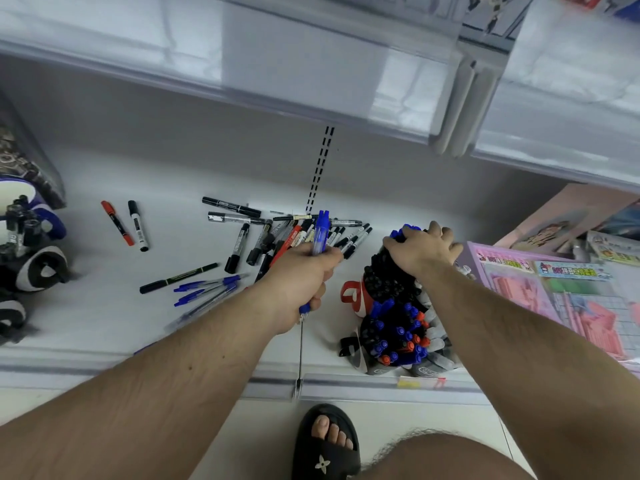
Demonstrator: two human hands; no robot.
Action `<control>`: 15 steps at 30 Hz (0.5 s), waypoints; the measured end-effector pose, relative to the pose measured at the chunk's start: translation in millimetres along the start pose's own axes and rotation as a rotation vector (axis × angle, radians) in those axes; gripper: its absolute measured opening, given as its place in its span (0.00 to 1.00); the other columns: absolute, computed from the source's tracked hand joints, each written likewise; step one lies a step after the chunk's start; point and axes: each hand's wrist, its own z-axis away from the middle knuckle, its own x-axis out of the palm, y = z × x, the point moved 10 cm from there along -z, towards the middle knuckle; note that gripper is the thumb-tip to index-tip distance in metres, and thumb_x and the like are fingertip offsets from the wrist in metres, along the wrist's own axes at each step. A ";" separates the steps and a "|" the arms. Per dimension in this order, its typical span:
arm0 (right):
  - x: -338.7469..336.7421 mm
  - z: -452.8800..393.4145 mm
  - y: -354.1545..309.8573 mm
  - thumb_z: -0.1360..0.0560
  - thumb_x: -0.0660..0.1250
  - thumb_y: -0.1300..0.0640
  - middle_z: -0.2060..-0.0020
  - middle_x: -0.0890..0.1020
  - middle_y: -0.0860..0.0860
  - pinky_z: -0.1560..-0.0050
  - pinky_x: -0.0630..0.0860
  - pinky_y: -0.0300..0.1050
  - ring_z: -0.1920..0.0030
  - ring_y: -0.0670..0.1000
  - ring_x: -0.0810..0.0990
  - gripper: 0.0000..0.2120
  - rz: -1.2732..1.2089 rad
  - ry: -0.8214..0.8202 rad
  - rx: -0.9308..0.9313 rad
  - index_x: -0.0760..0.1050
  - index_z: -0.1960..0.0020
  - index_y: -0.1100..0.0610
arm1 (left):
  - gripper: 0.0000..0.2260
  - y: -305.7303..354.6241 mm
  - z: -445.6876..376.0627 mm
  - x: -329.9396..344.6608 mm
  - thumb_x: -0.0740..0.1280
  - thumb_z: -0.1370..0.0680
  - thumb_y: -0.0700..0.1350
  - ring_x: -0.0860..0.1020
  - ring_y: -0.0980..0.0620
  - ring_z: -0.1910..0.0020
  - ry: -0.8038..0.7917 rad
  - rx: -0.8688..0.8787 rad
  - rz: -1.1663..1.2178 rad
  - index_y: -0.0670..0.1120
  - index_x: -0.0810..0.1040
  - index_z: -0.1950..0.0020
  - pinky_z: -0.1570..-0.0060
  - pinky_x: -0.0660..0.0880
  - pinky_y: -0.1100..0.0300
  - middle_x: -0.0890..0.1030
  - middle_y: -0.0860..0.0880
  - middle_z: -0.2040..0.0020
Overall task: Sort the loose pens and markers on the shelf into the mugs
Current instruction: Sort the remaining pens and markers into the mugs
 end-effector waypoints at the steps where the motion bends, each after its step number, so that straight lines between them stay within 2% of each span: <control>1: -13.5 6.3 -8.8 0.25 0.56 0.36 0.28 0.66 0.56 0.31 0.58 0.60 0.28 0.60 0.60 0.25 -0.039 0.073 -0.046 0.74 0.34 0.44 | 0.06 0.2 3.0 2.5 0.65 0.19 0.48 0.63 0.57 0.76 -0.042 -0.011 0.006 0.46 0.78 0.49 0.77 0.63 0.64 0.68 0.53 0.71; 3: -37.3 26.5 -33.7 0.23 0.61 0.43 0.31 0.73 0.52 0.35 0.65 0.51 0.33 0.56 0.69 0.20 -0.336 0.092 -0.153 0.76 0.34 0.47 | 0.09 1.4 11.7 6.5 0.63 0.18 0.50 0.64 0.57 0.77 -0.129 -0.037 0.024 0.46 0.78 0.49 0.76 0.63 0.63 0.68 0.54 0.72; 5: -45.4 58.0 -68.5 0.24 0.66 0.53 0.46 0.81 0.51 0.48 0.71 0.44 0.48 0.52 0.77 0.12 -0.801 -0.158 -0.235 0.81 0.42 0.53 | 0.11 2.3 22.7 7.5 0.61 0.17 0.51 0.63 0.56 0.76 -0.191 -0.064 0.034 0.46 0.76 0.52 0.75 0.63 0.63 0.66 0.54 0.72; 6: -48.4 79.9 -89.0 0.24 0.67 0.55 0.54 0.80 0.52 0.54 0.71 0.45 0.56 0.51 0.75 0.08 -0.934 -0.320 -0.290 0.82 0.48 0.56 | 0.11 3.0 29.3 7.6 0.61 0.17 0.52 0.63 0.56 0.76 -0.214 -0.078 0.035 0.46 0.75 0.54 0.74 0.63 0.63 0.66 0.54 0.72; 7: -51.9 102.7 -108.2 0.24 0.67 0.56 0.61 0.78 0.52 0.59 0.70 0.46 0.62 0.51 0.72 0.06 -0.984 -0.459 -0.365 0.80 0.55 0.58 | 0.12 3.6 36.4 7.8 0.61 0.17 0.53 0.62 0.56 0.76 -0.235 -0.089 0.034 0.47 0.74 0.55 0.74 0.64 0.62 0.65 0.54 0.72; 8: -55.6 124.9 -123.9 0.23 0.67 0.55 0.66 0.75 0.52 0.62 0.69 0.46 0.66 0.51 0.70 0.09 -1.018 -0.578 -0.431 0.78 0.61 0.57 | 0.13 5.0 43.6 8.1 0.60 0.17 0.53 0.63 0.56 0.75 -0.257 -0.094 0.027 0.47 0.74 0.57 0.73 0.65 0.62 0.65 0.53 0.72; 10: -61.4 158.6 -143.2 0.22 0.68 0.53 0.71 0.75 0.52 0.65 0.70 0.44 0.70 0.51 0.72 0.14 -1.006 -0.702 -0.501 0.76 0.65 0.55 | 0.14 11.1 58.4 5.8 0.60 0.17 0.53 0.65 0.55 0.75 -0.287 -0.076 -0.020 0.46 0.74 0.57 0.72 0.69 0.60 0.66 0.53 0.71; 13: -72.7 188.1 -159.9 0.25 0.71 0.48 0.68 0.78 0.56 0.65 0.68 0.46 0.69 0.51 0.73 0.16 -0.896 -0.661 -0.545 0.79 0.59 0.62 | 0.13 25.4 76.1 -14.6 0.59 0.16 0.51 0.69 0.54 0.73 -0.234 0.017 -0.214 0.45 0.74 0.55 0.62 0.77 0.55 0.69 0.51 0.70; 15: -84.5 200.7 -168.5 0.26 0.72 0.45 0.68 0.75 0.54 0.67 0.64 0.45 0.70 0.50 0.68 0.18 -0.860 -0.573 -0.531 0.78 0.57 0.61 | 0.13 40.5 86.7 -39.3 0.57 0.16 0.51 0.71 0.54 0.74 -0.128 0.126 -0.416 0.48 0.73 0.57 0.60 0.76 0.53 0.70 0.50 0.68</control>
